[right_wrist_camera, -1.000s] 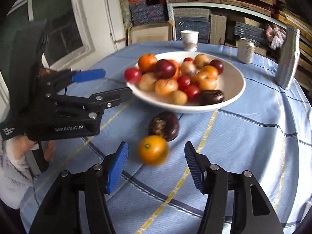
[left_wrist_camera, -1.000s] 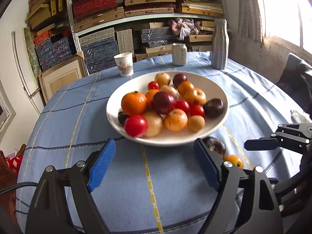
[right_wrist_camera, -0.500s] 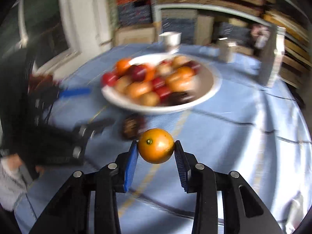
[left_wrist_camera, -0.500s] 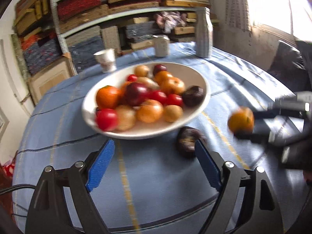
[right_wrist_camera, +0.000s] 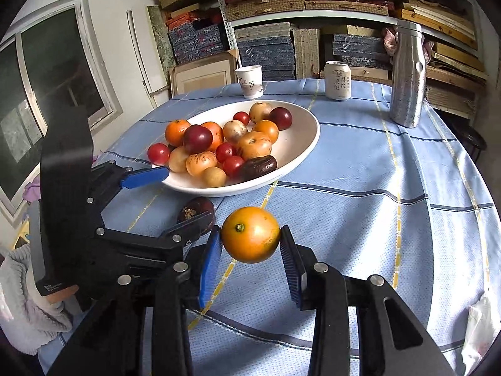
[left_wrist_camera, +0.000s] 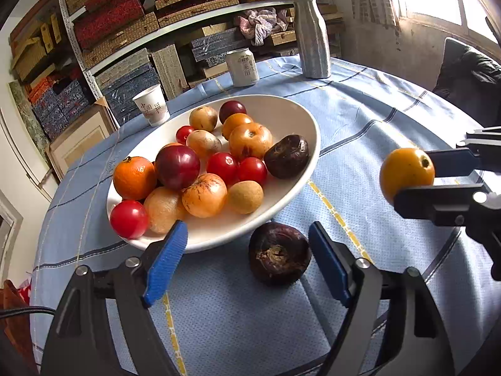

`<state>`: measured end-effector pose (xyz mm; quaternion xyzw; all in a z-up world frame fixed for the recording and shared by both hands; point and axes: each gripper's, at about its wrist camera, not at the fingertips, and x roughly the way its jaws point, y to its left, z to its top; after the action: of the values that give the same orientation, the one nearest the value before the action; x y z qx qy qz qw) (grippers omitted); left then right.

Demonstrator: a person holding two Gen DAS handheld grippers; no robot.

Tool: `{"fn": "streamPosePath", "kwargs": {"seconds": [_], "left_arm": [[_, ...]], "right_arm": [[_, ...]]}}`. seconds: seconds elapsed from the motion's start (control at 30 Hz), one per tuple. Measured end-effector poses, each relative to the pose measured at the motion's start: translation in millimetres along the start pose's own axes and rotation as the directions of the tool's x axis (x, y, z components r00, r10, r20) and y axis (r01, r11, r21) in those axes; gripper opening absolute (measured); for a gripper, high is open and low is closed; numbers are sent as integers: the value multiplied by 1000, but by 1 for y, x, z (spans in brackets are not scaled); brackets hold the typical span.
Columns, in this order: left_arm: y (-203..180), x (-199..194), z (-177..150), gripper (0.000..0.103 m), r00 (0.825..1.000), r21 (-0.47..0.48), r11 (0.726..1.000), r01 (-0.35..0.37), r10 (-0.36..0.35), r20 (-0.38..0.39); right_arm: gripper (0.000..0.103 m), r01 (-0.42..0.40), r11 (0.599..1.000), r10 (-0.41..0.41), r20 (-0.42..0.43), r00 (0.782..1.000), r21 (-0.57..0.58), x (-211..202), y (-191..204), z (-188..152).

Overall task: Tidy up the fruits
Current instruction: 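Grasp a mangosteen with the left gripper while the right grasps a yellow orange, then carry the mangosteen and orange onto the plate and open both grippers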

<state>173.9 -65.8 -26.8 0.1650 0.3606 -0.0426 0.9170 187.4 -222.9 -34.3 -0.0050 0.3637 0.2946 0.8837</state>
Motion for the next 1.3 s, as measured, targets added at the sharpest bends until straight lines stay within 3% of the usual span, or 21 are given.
{"fn": "streamPosePath", "kwargs": {"seconds": [0.2,0.27,0.33,0.37,0.4,0.53,0.57,0.67,0.97,1.07,1.3], "left_arm": [[0,-3,-10,84,994,-43,995,94,-97,-59],[-2,0,-10,83,994,-42,996,78,-81,-69],[1,8,-8,77,992,-58,994,87,-92,-89],[1,12,-8,65,989,-63,994,95,-101,-104],[1,17,-8,61,986,-69,992,106,-114,-122],[0,18,-6,54,987,-68,992,107,-115,-116],[-3,16,-6,45,987,-55,992,113,-118,-109],[-9,10,-6,43,992,-33,996,81,-84,-93],[6,-27,-8,43,997,-84,994,72,-73,1],[15,-41,-2,43,999,-81,996,25,-22,45],[63,-29,30,43,995,-150,987,-56,68,75]], "right_arm": [[38,-6,1000,6,2,1000,4,0,-1,1],[38,-6,1000,6,3,1000,4,-1,-1,1],[38,-9,1000,9,1,1000,4,0,-1,1],[38,-10,1000,9,1,1000,5,0,-1,1],[38,-11,1000,11,1,1000,5,0,-1,1],[38,-11,1000,11,1,1000,6,1,0,1],[38,-12,1000,12,1,1000,7,1,0,1],[38,-11,1000,11,9,1000,11,-1,0,1],[38,-6,1000,6,52,999,9,-7,5,3],[38,-2,1000,2,63,998,0,-8,8,8],[38,53,997,-48,86,995,-56,10,20,56]]}}
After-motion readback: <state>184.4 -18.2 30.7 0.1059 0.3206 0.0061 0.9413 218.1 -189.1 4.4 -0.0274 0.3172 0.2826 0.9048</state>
